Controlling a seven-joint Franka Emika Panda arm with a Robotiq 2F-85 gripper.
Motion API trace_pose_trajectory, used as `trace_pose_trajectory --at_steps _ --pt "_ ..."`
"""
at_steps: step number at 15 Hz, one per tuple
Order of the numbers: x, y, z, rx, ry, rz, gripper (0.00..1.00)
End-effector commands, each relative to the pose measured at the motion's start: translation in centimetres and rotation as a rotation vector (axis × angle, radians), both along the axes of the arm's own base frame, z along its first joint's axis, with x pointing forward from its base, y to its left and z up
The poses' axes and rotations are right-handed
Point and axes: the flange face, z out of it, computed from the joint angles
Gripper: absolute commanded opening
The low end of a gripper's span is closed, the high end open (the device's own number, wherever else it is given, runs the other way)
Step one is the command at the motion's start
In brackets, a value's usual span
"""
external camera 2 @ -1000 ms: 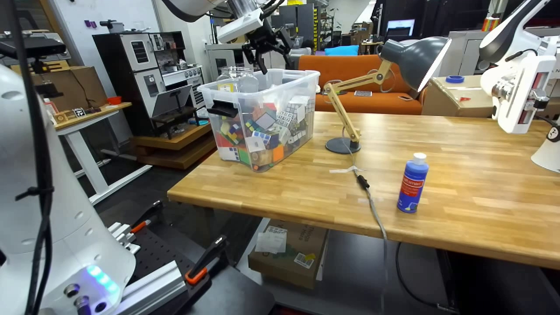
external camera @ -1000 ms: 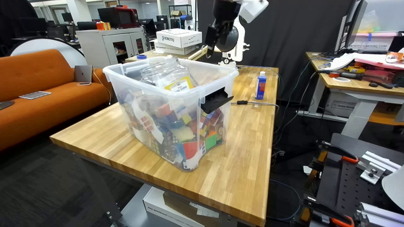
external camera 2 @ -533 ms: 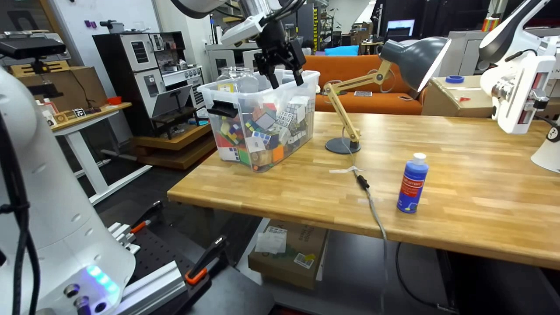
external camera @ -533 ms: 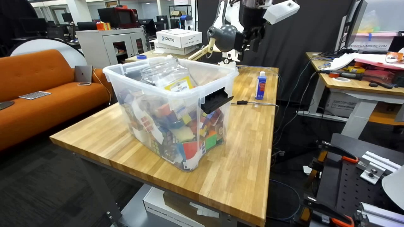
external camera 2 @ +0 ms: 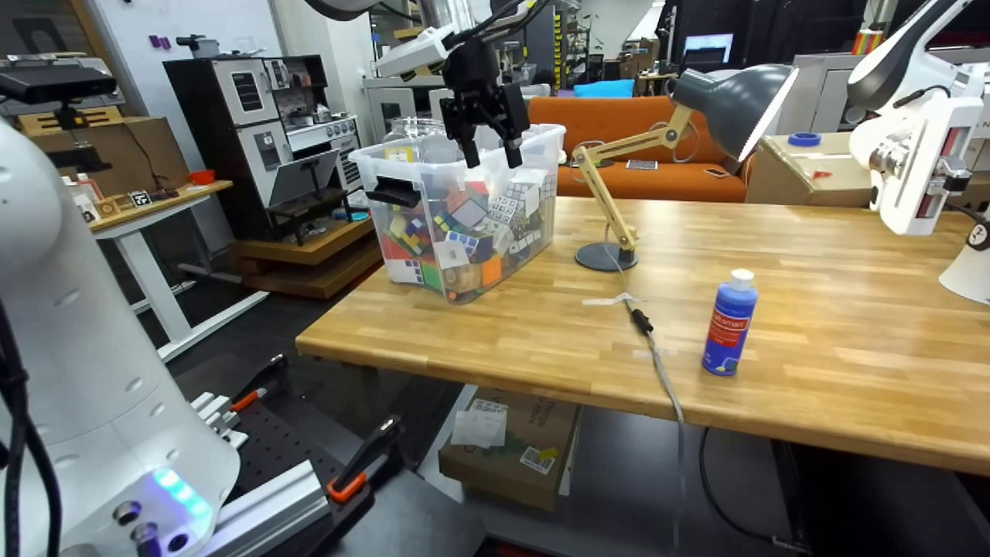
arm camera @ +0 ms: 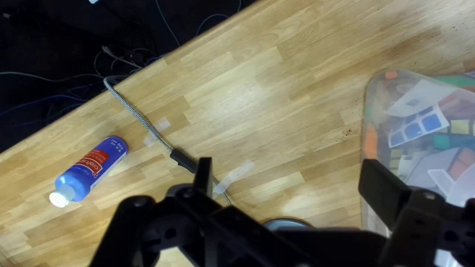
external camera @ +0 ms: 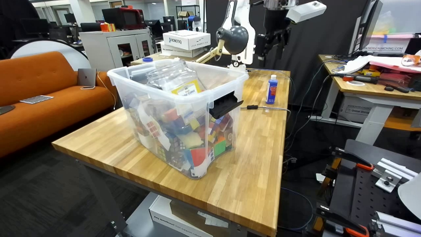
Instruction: Put the green object in the storage box
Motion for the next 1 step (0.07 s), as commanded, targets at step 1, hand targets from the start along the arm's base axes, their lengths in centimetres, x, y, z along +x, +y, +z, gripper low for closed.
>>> trace_pose_trajectory --at_steps 1 --pt "0.01 -0.02 0.04 0.0 0.001 0.0 1.0"
